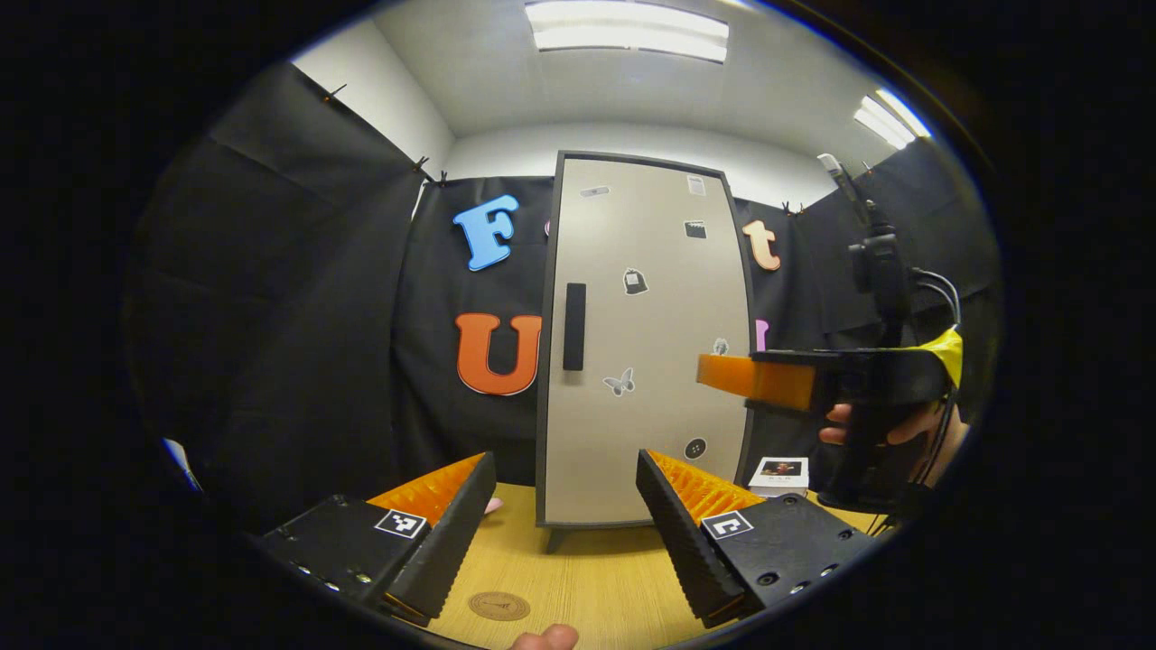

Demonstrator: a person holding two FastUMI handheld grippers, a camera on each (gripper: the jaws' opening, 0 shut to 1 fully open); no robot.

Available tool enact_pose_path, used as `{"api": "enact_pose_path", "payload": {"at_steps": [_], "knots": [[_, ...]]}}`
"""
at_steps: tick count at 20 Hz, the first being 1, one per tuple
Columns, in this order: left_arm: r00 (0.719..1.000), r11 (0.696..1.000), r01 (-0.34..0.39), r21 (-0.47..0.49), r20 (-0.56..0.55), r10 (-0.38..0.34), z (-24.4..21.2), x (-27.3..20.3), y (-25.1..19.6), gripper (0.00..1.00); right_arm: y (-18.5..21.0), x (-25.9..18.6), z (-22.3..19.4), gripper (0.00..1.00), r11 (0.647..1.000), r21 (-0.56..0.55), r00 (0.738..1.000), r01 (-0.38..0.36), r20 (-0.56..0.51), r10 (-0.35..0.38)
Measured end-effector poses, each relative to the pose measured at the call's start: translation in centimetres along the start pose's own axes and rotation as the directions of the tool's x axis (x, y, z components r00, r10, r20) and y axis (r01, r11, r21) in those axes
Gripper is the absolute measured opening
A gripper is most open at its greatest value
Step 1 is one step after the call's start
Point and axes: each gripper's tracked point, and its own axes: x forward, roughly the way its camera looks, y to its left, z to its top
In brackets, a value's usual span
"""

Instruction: Open the cabinet door with the right hand, grasp the bottle in the cabinet with the left hand and place it on the coaster, then close the cabinet door with the right hand.

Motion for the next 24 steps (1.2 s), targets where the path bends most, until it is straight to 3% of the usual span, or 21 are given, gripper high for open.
{"api": "enact_pose_path", "payload": {"at_steps": [6, 14, 20, 24], "knots": [[1.000, 1.000, -0.022, 0.004, -0.007, 0.022, -0.5, -0.8, 0.6, 0.94, 3.0, 8.3, 1.5, 0.98, 0.997, -0.002, 0.997, -0.074, 0.000, 0.074], [0.999, 0.999, -0.039, 0.007, -0.004, 0.039, 0.1, -1.3, 1.2, 0.94, 4.3, 16.8, 3.7, 1.00, 0.998, -0.034, 0.998, -0.056, 0.004, 0.056], [0.998, 0.998, -0.055, 0.007, 0.016, 0.055, 0.7, -1.3, 1.6, 0.95, 5.0, 20.4, 3.5, 1.00, 0.999, 0.016, 0.998, -0.049, -0.047, 0.050], [0.997, 0.998, -0.070, 0.006, 0.018, 0.070, 0.5, -0.9, 2.4, 0.95, 5.1, 21.3, 4.1, 0.94, 0.999, 0.017, 0.998, -0.046, -0.034, 0.047]]}}
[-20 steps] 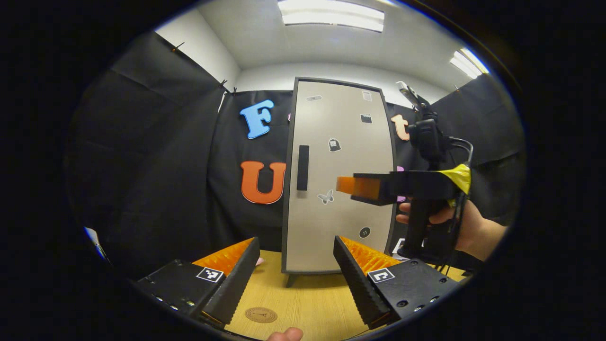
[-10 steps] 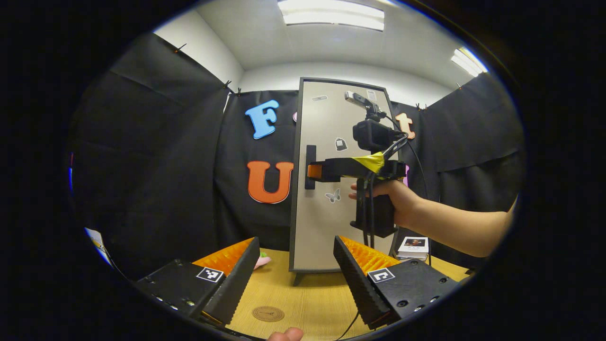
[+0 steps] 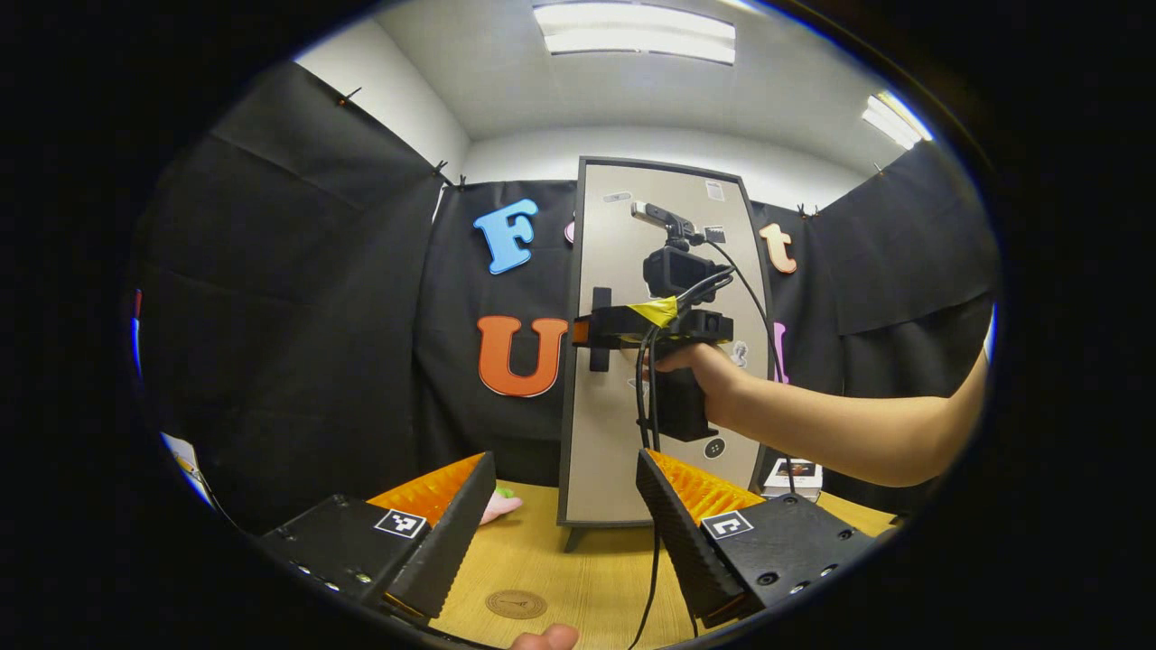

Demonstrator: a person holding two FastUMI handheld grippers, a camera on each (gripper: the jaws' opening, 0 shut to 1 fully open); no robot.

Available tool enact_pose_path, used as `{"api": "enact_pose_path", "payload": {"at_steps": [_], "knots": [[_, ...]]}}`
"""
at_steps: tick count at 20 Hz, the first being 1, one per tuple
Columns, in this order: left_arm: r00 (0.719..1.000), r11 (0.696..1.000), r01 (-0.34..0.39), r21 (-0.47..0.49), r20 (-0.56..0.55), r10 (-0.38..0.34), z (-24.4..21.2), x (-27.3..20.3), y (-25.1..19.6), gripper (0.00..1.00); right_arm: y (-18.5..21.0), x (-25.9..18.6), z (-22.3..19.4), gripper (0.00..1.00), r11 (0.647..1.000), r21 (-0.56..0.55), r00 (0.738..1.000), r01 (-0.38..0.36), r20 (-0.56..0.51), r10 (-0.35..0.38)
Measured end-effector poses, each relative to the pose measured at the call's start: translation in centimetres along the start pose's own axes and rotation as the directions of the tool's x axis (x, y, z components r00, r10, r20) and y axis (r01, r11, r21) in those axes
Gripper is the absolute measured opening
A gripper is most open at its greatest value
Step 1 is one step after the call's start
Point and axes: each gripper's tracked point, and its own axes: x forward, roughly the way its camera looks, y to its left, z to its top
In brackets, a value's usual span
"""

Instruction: Open the cabinet door with the right hand, grasp the bottle in the cabinet with the left hand and place it on the coaster, then close the cabinet door with the right hand.

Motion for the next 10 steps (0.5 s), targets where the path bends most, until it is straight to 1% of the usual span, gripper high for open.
{"api": "enact_pose_path", "payload": {"at_steps": [2, 3, 4, 6, 7, 8, 10], "knots": [[1.000, 1.000, 0.001, -0.009, -0.003, -0.001, 0.0, 0.1, 0.0, 0.94, 0.2, 0.3, 0.1, 0.89, 1.000, -0.014, 1.000, 0.003, 0.003, -0.003], [1.000, 1.000, 0.001, -0.011, -0.002, -0.001, 0.0, 0.2, -0.1, 0.94, 0.4, 0.6, 0.1, 0.82, 1.000, -0.023, 1.000, 0.001, 0.003, -0.001], [1.000, 1.000, 0.001, -0.011, -0.002, -0.001, 0.0, 0.2, 0.0, 0.94, 0.6, 0.8, 0.0, 0.79, 1.000, -0.030, 1.000, 0.001, 0.000, -0.001], [1.000, 1.000, 0.001, -0.010, -0.002, -0.001, 0.0, 0.1, 0.1, 0.95, 0.3, 0.9, -0.1, 0.67, 0.999, -0.046, 1.000, 0.025, -0.004, -0.026], [1.000, 1.000, 0.000, -0.010, -0.003, 0.000, -0.1, 0.2, 0.1, 0.95, 0.1, 1.3, -0.3, 0.45, 0.998, -0.044, 0.999, 0.035, -0.002, -0.035], [1.000, 1.000, 0.000, -0.012, -0.004, 0.000, -0.1, 0.1, 0.2, 0.94, 0.1, 1.4, -0.3, 0.39, 0.998, -0.040, 0.999, 0.039, 0.001, -0.039], [1.000, 1.000, 0.002, -0.020, -0.010, -0.002, -0.3, 0.2, 0.1, 0.95, 0.0, 1.1, -0.4, 0.36, 0.998, -0.036, 0.999, 0.046, -0.006, -0.046]]}}
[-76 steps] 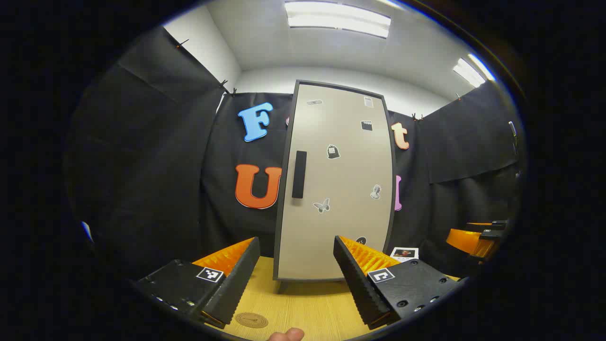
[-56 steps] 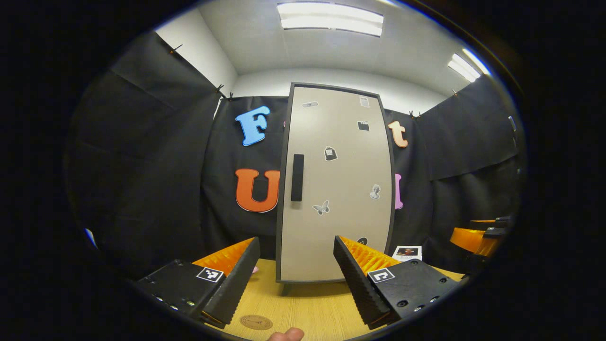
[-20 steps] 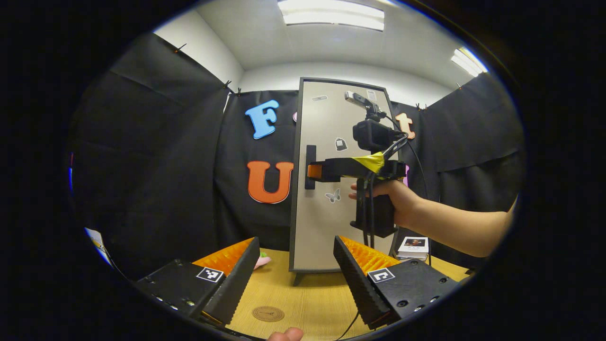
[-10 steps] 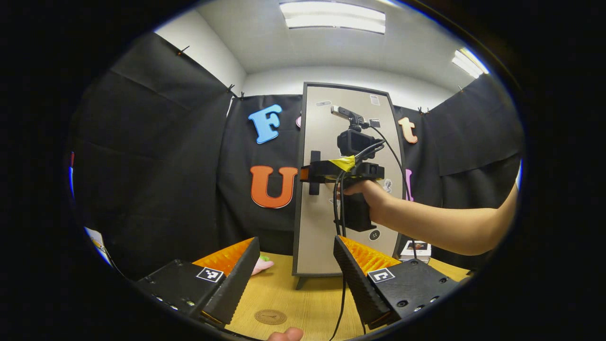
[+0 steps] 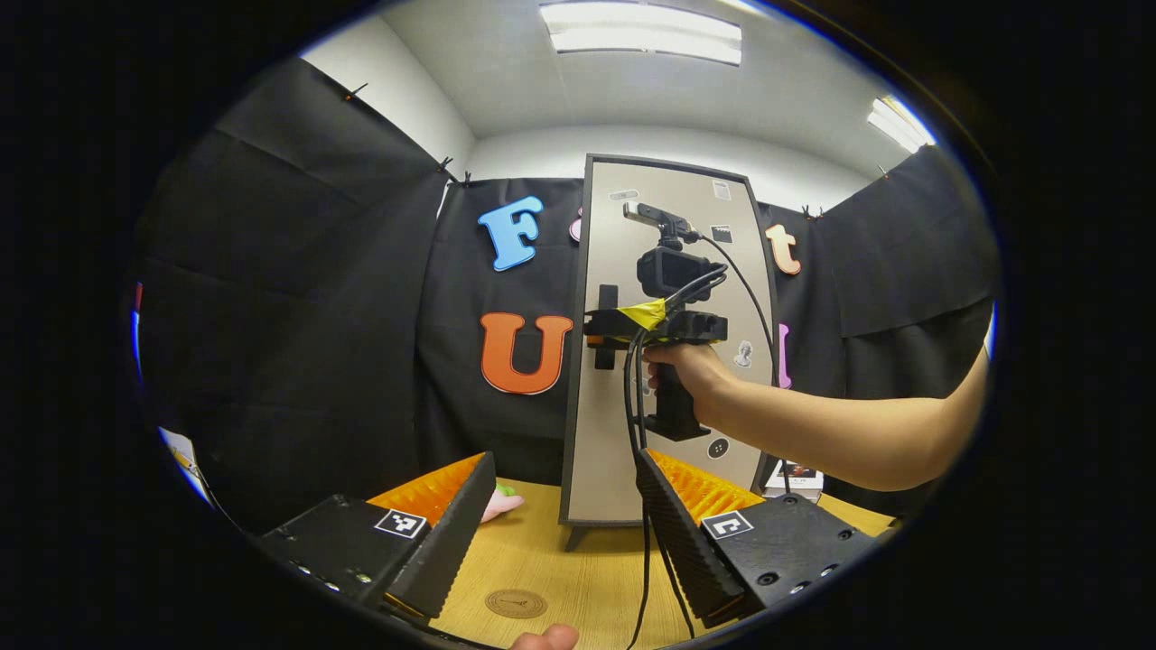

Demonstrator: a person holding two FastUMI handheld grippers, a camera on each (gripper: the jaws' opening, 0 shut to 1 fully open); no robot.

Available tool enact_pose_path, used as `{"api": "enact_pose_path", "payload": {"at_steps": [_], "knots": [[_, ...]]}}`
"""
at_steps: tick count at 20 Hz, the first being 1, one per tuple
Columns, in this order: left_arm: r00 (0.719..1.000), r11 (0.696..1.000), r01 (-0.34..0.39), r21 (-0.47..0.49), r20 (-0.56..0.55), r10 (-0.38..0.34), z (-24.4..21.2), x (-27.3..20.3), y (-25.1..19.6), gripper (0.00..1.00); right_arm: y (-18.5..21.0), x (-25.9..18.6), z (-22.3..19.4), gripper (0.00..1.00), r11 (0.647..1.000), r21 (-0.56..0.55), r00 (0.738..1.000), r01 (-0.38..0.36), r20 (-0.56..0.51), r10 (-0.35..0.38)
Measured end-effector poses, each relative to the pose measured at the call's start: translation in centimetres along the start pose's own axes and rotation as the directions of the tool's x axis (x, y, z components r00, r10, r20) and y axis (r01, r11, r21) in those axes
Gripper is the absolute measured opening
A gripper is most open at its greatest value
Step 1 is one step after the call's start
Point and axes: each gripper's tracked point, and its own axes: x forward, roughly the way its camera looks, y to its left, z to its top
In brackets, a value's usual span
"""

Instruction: Open the cabinet door with the right hand, grasp the bottle in the cabinet with the left hand and place it on the coaster, then close the cabinet door with the right hand.

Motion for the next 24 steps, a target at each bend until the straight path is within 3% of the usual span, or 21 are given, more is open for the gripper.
{"api": "enact_pose_path", "payload": {"at_steps": [3, 9, 14, 24], "knots": [[1.000, 1.000, 0.002, -0.003, -0.006, -0.002, -0.1, -0.3, 0.0, 0.95, 0.0, 0.0, -0.1, 0.25, 1.000, 0.003, 0.999, -0.025, -0.020, 0.025], [1.000, 1.000, -0.008, 0.000, -0.009, 0.008, -0.2, -0.3, 0.5, 0.95, 0.5, -1.8, -0.7, 0.24, 0.995, 0.016, 0.995, -0.102, -0.017, 0.102], [0.999, 0.999, -0.032, 0.017, 0.011, 0.032, 0.1, -0.2, 1.9, 0.95, 2.0, -6.5, -0.3, 0.24, 0.986, -0.005, 0.986, -0.164, 0.010, 0.164], [0.999, 0.999, -0.036, 0.020, 0.026, 0.035, 0.5, -0.3, 1.9, 0.95, 0.0, -13.9, -0.3, 0.21, 0.974, 0.020, 0.974, -0.226, 0.005, 0.226]]}}
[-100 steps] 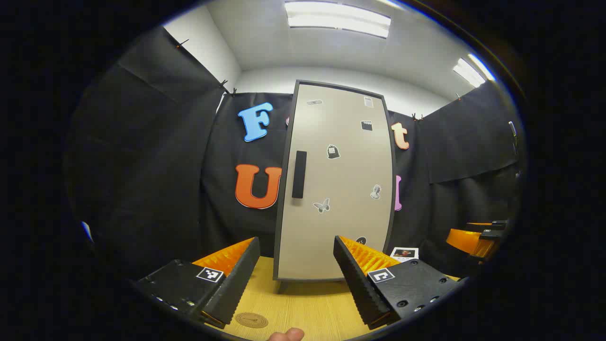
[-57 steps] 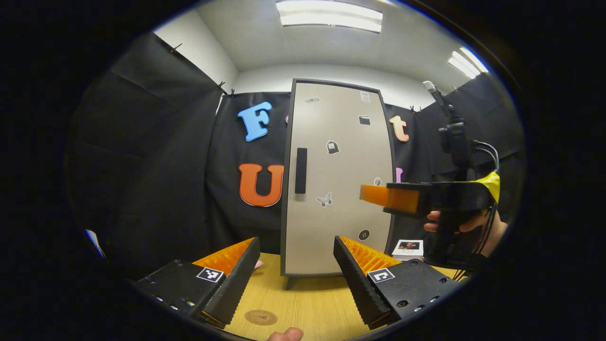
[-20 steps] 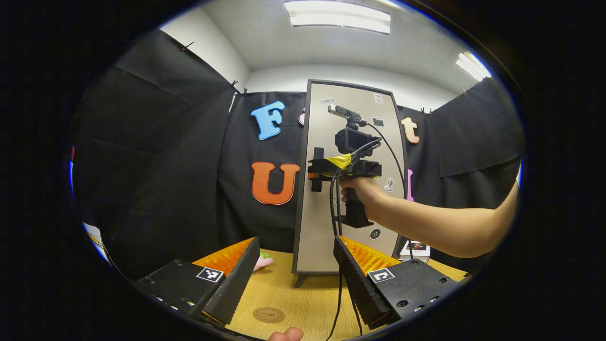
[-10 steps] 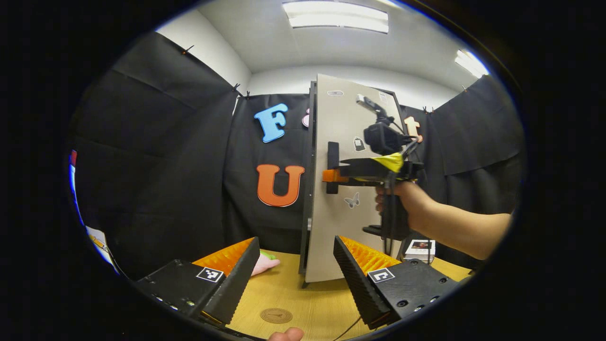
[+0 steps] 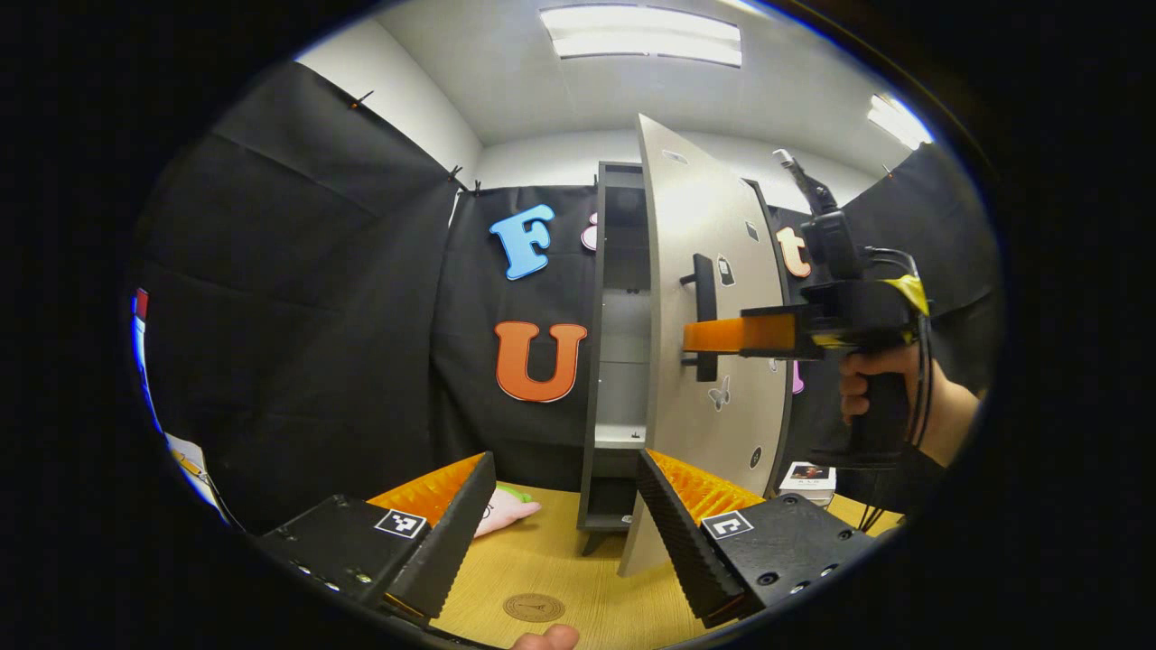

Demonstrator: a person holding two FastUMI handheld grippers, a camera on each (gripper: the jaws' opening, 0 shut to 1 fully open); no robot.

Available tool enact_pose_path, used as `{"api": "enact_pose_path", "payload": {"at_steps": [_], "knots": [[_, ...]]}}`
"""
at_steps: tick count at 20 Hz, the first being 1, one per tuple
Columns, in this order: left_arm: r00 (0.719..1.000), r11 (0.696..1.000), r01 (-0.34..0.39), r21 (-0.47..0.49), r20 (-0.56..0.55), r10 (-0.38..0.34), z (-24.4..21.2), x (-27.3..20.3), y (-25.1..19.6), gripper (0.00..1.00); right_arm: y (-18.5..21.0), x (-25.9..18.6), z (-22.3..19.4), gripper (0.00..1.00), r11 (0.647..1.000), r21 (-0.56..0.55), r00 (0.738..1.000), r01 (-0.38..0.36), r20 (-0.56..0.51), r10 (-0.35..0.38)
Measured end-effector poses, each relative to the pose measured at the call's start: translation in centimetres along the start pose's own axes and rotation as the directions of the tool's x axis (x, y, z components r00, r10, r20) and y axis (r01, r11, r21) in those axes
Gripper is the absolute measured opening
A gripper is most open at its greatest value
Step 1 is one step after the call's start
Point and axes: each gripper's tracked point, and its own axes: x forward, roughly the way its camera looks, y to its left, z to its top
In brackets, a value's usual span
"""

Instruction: Open the cabinet door with the right hand, grasp the bottle in the cabinet with the left hand and place it on the coaster, then close the cabinet door with the right hand.

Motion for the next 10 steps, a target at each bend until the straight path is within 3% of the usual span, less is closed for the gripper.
{"api": "enact_pose_path", "payload": {"at_steps": [6, 10], "knots": [[0.998, 0.999, 0.054, -0.001, -0.025, -0.054, -0.9, 0.6, -2.2, 0.95, -0.9, -5.4, -0.2, 0.21, 1.000, 0.002, 0.999, 0.014, 0.030, -0.014], [0.995, 0.995, 0.100, 0.009, -0.020, -0.100, -0.7, 0.6, -4.3, 0.95, -2.2, -9.4, -0.3, 0.22, 0.998, -0.004, 0.997, 0.065, 0.038, -0.065]]}}
